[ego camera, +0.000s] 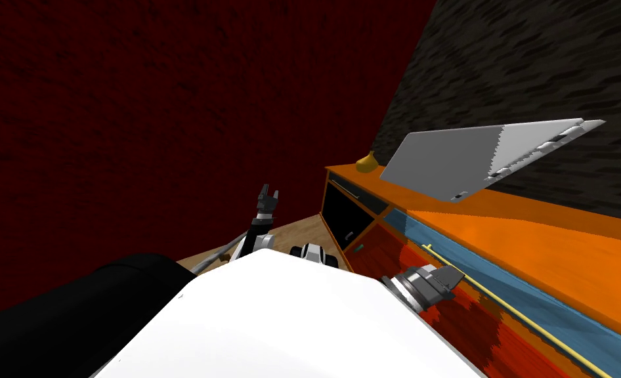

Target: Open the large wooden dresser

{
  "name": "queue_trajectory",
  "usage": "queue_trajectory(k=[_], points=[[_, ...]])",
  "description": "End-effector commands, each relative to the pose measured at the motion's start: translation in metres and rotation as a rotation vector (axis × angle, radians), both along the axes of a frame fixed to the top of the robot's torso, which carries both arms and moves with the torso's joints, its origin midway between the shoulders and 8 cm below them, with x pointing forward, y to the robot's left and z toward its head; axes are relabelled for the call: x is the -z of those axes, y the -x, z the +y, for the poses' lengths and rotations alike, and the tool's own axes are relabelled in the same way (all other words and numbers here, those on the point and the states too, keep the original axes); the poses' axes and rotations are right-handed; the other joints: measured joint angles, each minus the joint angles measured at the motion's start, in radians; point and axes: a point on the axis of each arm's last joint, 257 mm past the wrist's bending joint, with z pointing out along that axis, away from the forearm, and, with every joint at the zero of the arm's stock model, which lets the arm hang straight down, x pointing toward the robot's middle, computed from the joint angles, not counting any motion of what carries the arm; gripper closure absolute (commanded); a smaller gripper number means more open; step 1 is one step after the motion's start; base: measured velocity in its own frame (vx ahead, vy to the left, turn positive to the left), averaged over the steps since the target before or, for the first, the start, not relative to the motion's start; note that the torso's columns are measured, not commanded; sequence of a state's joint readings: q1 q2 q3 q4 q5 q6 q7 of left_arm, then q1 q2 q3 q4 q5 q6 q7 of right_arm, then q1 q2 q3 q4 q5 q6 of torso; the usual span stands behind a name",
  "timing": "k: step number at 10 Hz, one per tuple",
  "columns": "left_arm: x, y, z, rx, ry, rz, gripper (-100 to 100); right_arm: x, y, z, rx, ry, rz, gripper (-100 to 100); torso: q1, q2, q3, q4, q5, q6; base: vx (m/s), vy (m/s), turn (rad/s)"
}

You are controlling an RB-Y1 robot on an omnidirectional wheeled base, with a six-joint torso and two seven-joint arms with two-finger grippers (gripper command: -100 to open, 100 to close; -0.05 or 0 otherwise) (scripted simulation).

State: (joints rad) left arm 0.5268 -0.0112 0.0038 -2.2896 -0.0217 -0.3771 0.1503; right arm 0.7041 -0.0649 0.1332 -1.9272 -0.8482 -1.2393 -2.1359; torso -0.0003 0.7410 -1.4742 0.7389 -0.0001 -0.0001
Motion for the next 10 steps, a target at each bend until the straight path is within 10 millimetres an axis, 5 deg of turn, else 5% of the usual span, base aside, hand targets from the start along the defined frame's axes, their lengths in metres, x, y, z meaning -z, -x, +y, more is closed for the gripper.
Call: queue_trajectory(k=[1,6,7,10], points=[[0.0,0.0,0.0,0.0,0.0,0.0,0,-0.005,-0.015,-0.005,0.017,0.001,0.004,-100,0.0,-0.001,0.0,0.0,0.0,0.0,-0.07,-0.028,0.046],[0.0,0.0,0.0,0.0,0.0,0.0,0,-0.012,-0.036,-0.011,0.039,-0.002,0.001,-100,-0.001,-0.003,-0.002,-0.001,0.0,0.0,-0.071,-0.02,0.063],[0.0,0.0,0.0,0.0,0.0,0.0,0,-0.011,-0.03,-0.009,0.033,0.0,0.004,100,0.0,-0.005,-0.003,-0.001,0.0,0.0,0.038,0.006,-0.104],[0.0,0.0,0.0,0.0,0.0,0.0,0,-0.005,-0.015,-0.005,0.017,0.001,0.004,100,-0.005,-0.011,-0.005,-0.005,-0.005,-0.001,0.073,0.026,-0.07]])
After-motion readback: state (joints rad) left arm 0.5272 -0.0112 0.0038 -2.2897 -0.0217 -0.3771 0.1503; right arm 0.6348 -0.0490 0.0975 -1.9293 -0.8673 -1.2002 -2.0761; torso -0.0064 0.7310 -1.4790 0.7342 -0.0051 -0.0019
